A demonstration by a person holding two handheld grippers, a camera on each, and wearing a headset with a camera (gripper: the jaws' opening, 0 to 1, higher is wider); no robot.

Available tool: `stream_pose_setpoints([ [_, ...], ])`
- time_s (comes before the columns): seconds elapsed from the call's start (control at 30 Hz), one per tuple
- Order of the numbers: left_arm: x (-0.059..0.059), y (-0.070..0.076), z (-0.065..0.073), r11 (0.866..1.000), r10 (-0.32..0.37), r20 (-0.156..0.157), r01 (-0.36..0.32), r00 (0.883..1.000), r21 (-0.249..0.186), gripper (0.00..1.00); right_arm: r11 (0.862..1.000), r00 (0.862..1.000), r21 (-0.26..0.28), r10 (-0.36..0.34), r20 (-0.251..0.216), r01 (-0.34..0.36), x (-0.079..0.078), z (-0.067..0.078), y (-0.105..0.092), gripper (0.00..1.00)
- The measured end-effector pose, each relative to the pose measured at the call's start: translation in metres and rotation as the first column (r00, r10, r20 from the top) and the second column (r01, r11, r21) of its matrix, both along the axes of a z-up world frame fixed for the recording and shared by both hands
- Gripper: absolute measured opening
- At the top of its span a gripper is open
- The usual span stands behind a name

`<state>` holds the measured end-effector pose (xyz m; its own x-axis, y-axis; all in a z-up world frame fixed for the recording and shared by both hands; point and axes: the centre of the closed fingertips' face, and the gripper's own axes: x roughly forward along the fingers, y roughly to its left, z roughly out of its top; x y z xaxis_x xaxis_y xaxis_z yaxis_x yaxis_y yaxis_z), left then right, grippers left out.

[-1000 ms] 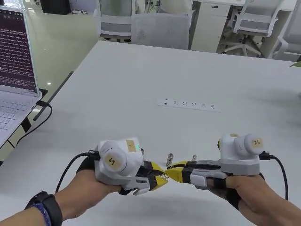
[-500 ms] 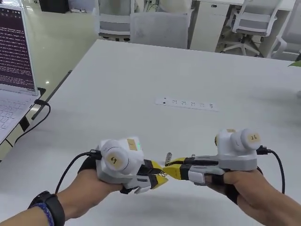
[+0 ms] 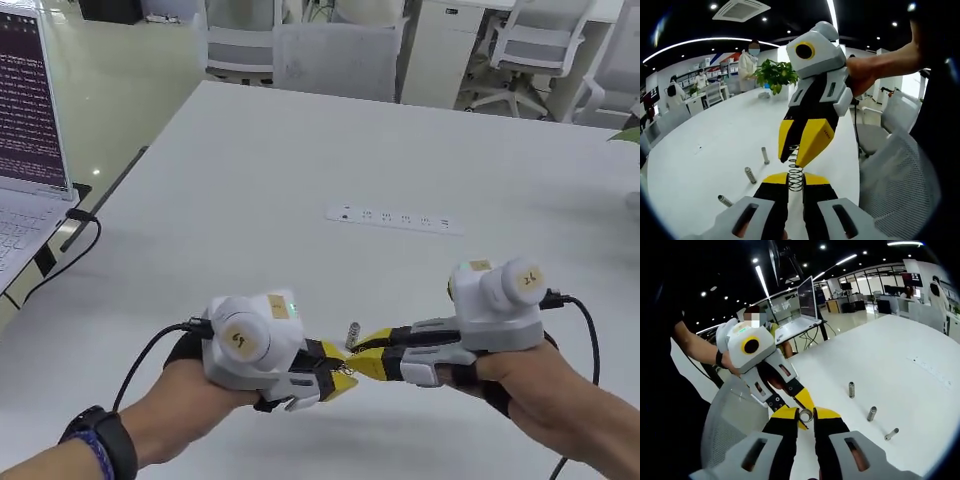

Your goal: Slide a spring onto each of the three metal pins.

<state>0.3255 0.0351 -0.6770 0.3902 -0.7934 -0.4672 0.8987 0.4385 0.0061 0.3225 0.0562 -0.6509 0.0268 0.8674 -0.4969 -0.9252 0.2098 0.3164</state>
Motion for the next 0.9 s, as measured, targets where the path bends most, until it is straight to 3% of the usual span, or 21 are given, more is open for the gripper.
stream_pose_setpoints([
  [0.13, -0.001, -0.004, 0.006, 1.000, -0.006, 0.005, 0.006, 1.000, -0.022, 0.02, 0.996, 0.997, -0.056, 0.065, 0.032, -0.064, -0.004, -0.001, -0.003, 0.12],
  [0.27, -0.002, -0.007, 0.010, 0.999, -0.008, 0.004, 0.008, 1.000, -0.045, 0.02, 0.980, 0.986, -0.142, 0.149, 0.077, -0.137, -0.006, -0.003, -0.009, 0.14],
  [0.53, -0.005, -0.016, 0.018, 0.995, -0.025, -0.002, 0.025, 1.000, -0.092, 0.02, 0.964, 0.971, -0.172, 0.221, 0.095, -0.203, -0.008, 0.009, -0.014, 0.13],
  [0.63, -0.006, -0.020, 0.021, 0.994, -0.035, 0.002, 0.035, 0.999, -0.102, 0.02, 0.949, 0.959, -0.201, 0.265, 0.101, -0.242, -0.011, 0.011, -0.017, 0.12],
  [0.73, -0.007, -0.023, 0.024, 0.992, -0.044, 0.007, 0.044, 0.999, -0.120, 0.02, 0.924, 0.940, -0.252, 0.322, 0.110, -0.287, -0.014, 0.012, -0.023, 0.12],
  [0.9, -0.009, -0.027, 0.026, 0.991, -0.060, 0.016, 0.062, 0.998, -0.122, 0.02, 0.907, 0.926, -0.276, 0.360, 0.118, -0.318, -0.017, 0.017, -0.026, 0.12],
])
